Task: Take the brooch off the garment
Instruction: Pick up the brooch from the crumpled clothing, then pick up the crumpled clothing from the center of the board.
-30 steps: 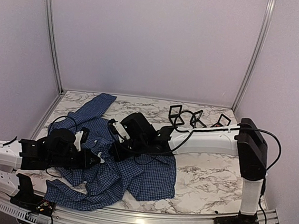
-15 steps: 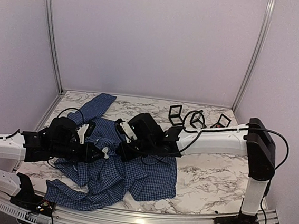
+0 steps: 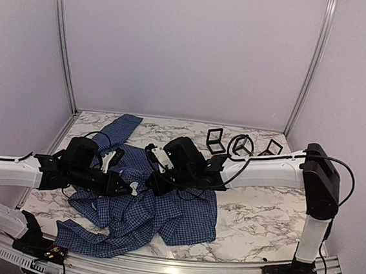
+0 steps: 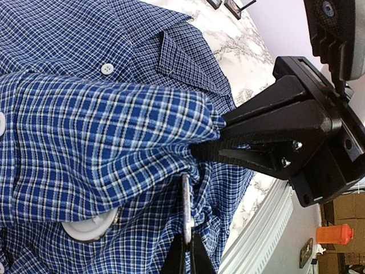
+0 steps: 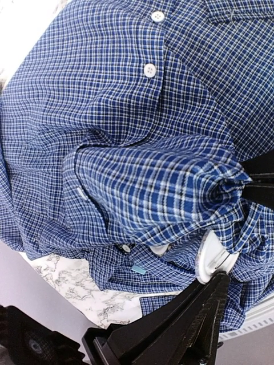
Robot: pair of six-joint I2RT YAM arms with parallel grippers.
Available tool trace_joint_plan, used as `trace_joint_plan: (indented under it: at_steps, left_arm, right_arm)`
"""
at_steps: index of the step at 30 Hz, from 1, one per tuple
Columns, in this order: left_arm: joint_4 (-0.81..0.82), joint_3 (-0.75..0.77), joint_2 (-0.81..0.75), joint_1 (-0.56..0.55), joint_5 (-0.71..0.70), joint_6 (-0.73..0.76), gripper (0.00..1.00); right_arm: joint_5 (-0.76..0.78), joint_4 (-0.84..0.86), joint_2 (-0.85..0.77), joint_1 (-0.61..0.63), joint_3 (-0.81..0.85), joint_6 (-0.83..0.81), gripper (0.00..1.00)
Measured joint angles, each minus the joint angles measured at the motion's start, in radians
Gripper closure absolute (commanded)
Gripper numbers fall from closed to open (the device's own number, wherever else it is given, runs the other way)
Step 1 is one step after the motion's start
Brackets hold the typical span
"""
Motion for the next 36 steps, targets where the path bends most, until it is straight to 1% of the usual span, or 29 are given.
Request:
trace_joint_plan:
  at_steps: [1,5,8,11,16,19,24,29,34,35,36]
  left_arm:
    - [-0.001,0.006,0.010,0.003,0.011,0.000,1.00]
    - [-0.034,0.038,0.047,0.022,0.041,-0.003,1.00]
    - [-0.072,0.065,0.065,0.047,0.067,-0.006,1.00]
    - [-0.111,0.095,0.082,0.076,0.097,-0.006,1.00]
    - [-0.162,0.133,0.105,0.114,0.150,-0.005,1.00]
    - [-0.186,0.140,0.115,0.130,0.179,-0.006,1.00]
    - [-0.206,0.153,0.124,0.142,0.224,-0.010,1.00]
    - [-0.215,0.167,0.130,0.145,0.255,-0.021,1.00]
    - [-0.218,0.167,0.131,0.145,0.272,-0.033,1.00]
    - [-0.218,0.167,0.131,0.145,0.273,-0.034,1.00]
    - [-0.218,0.167,0.131,0.145,0.275,-0.035,1.00]
  right_arm:
    - [-0.001,-0.001,0.000,-0.002,0.000,-0.006,0.96]
    - [0.007,-0.008,-0.001,0.004,0.000,-0.031,0.79]
    - [0.035,-0.018,-0.008,0.013,0.000,-0.053,0.67]
    - [0.071,-0.025,-0.028,0.035,0.000,-0.079,0.57]
    - [0.119,-0.034,-0.071,0.079,0.000,-0.114,0.45]
    - [0.152,-0.035,-0.079,0.096,0.000,-0.132,0.40]
    - [0.180,-0.050,-0.073,0.111,0.004,-0.151,0.39]
    - [0.198,-0.059,-0.027,0.130,0.019,-0.164,0.42]
    - [0.207,-0.074,0.038,0.138,0.033,-0.165,0.56]
    - [0.208,-0.076,0.043,0.138,0.033,-0.166,0.61]
    - [0.211,-0.078,0.048,0.138,0.034,-0.166,0.68]
